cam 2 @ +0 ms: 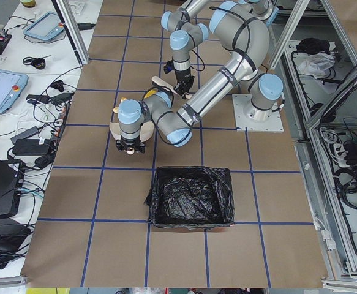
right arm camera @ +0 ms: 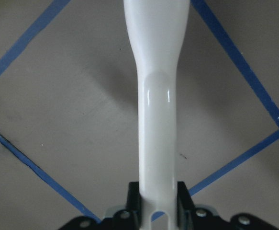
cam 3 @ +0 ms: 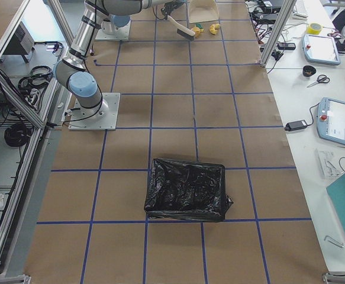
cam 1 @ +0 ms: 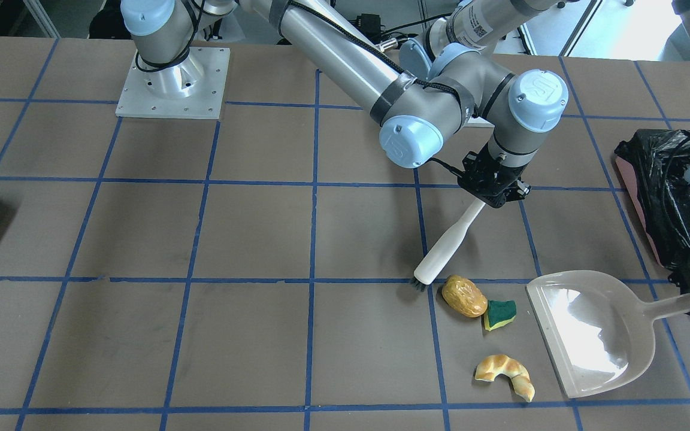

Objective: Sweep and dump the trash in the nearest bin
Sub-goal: 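Sweep the sponge into the dustpan with the brush in the right gripper, then sweep the croissant toy toward the dustpan with the right gripper's brush, then sweep the potato toy into the dustpan with the right gripper's brush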

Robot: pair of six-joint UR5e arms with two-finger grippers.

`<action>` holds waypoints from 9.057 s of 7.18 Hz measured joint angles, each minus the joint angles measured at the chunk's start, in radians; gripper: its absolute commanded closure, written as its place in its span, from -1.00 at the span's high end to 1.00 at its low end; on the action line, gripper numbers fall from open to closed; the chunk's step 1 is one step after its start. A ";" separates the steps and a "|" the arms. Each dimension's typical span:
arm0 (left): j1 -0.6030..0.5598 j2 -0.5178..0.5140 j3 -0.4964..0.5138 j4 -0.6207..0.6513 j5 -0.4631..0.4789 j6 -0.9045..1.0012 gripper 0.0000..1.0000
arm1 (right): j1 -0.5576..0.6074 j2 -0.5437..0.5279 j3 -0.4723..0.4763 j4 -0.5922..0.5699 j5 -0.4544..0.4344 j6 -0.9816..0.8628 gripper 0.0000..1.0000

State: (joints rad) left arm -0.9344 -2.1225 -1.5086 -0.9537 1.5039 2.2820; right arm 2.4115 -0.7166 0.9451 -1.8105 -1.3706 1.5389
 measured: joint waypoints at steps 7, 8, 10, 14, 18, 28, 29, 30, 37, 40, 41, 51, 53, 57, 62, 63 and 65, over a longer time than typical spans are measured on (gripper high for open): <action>-0.035 -0.040 0.001 0.093 0.001 0.105 -1.00 | -0.041 0.089 -0.107 -0.016 0.091 -0.278 -1.00; -0.038 -0.044 0.001 0.100 0.001 0.107 -1.00 | -0.049 0.100 -0.129 -0.017 0.114 -0.391 -1.00; -0.039 -0.047 0.001 0.104 0.000 0.108 -1.00 | -0.061 0.111 -0.147 -0.037 0.127 -0.643 -1.00; -0.039 -0.048 0.001 0.107 -0.001 0.108 -1.00 | -0.062 0.111 -0.139 -0.019 0.029 -1.137 -1.00; -0.039 -0.055 -0.001 0.107 -0.004 0.108 -1.00 | -0.076 0.007 -0.077 0.051 0.017 -0.859 -1.00; -0.038 -0.098 0.002 0.123 0.004 0.060 -1.00 | -0.216 0.176 -0.245 -0.116 0.047 -0.440 -1.00; -0.038 -0.099 0.002 0.125 0.004 0.057 -1.00 | -0.216 0.184 -0.254 -0.116 0.046 -0.459 -1.00; -0.038 -0.099 0.002 0.125 0.004 0.056 -1.00 | -0.216 0.189 -0.257 -0.115 0.046 -0.493 -1.00; -0.038 -0.100 0.001 0.136 0.024 0.037 -1.00 | -0.215 0.167 -0.256 -0.035 0.093 -0.494 -1.00; -0.038 -0.100 0.001 0.136 0.025 0.035 -1.00 | -0.206 0.178 -0.260 -0.018 0.097 -0.486 -1.00; -0.038 -0.100 0.001 0.136 0.026 0.035 -1.00 | -0.200 0.182 -0.261 -0.018 0.098 -0.487 -1.00; -0.038 -0.100 0.000 0.135 0.023 0.027 -1.00 | -0.156 0.224 -0.261 -0.042 0.170 -1.378 -1.00; -0.038 -0.100 0.000 0.135 0.023 0.026 -1.00 | -0.137 0.230 -0.261 -0.059 0.172 -1.434 -1.00; -0.038 -0.098 0.001 0.135 0.018 0.008 -1.00 | -0.132 0.146 -0.246 0.007 0.220 -1.183 -1.00; -0.029 -0.060 0.004 0.081 0.001 -0.037 -1.00 | -0.221 -0.060 -0.111 0.353 0.083 -1.095 -1.00; -0.020 -0.048 0.005 0.050 -0.018 -0.054 -1.00 | -0.234 -0.143 -0.001 0.363 0.029 -1.076 -1.00; -0.002 -0.029 0.005 0.001 -0.061 -0.090 -1.00 | -0.272 -0.320 0.279 0.296 -0.040 -1.048 -1.00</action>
State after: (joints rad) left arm -0.9360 -2.1514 -1.5032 -0.9529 1.4429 2.1917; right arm 2.1395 -1.0366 1.2239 -1.5150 -1.4107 0.4904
